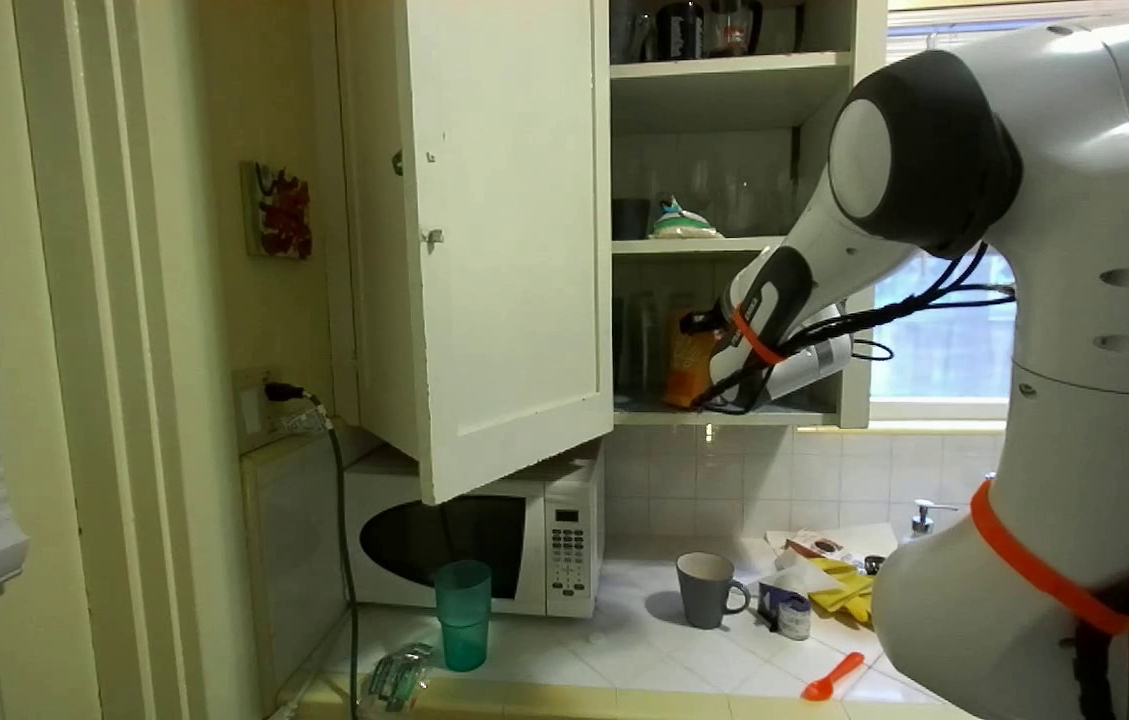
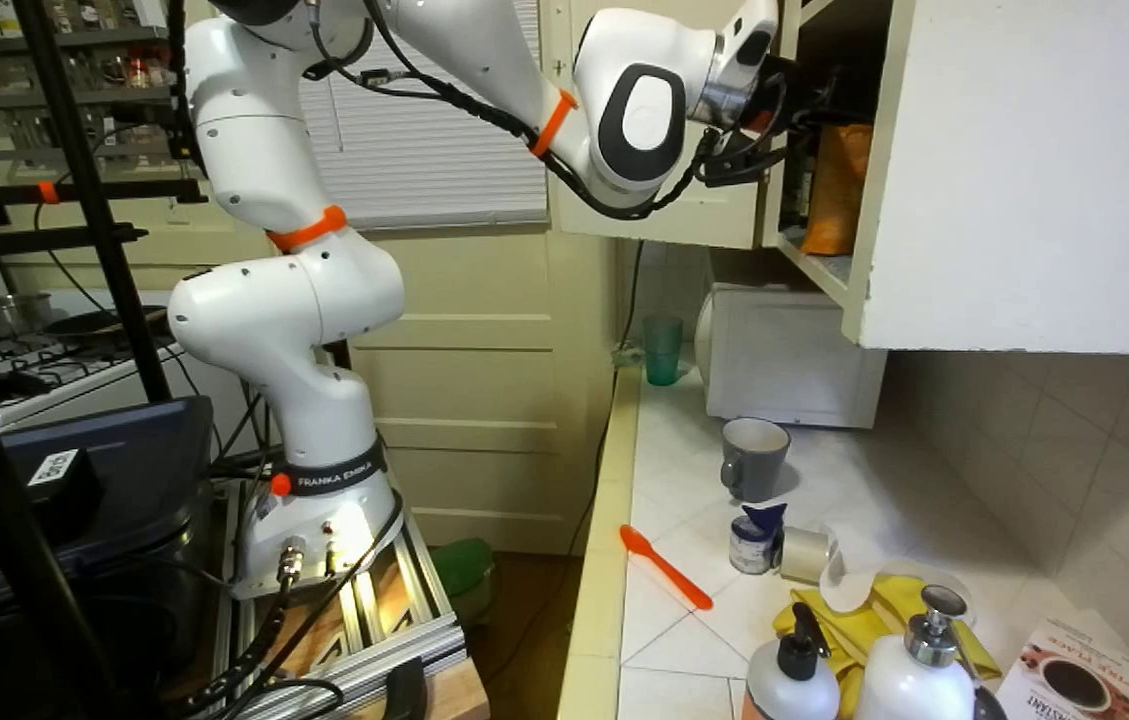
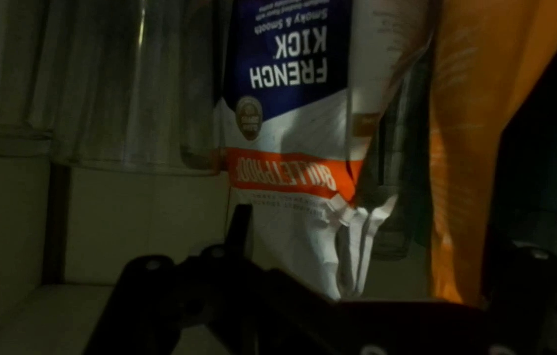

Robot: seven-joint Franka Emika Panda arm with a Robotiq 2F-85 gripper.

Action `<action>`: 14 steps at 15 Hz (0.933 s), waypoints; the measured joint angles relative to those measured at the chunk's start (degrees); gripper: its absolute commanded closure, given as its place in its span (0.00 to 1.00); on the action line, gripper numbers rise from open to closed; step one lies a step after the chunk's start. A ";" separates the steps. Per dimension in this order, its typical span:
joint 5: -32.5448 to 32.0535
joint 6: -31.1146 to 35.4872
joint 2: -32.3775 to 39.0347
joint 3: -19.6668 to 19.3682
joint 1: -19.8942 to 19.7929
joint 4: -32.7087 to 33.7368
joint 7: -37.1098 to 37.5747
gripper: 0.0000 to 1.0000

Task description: Put the orange sachet in the cabinet

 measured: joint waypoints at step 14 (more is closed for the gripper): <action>2.38 2.58 5.19 6.38 -4.38 2.61 -8.29 1.00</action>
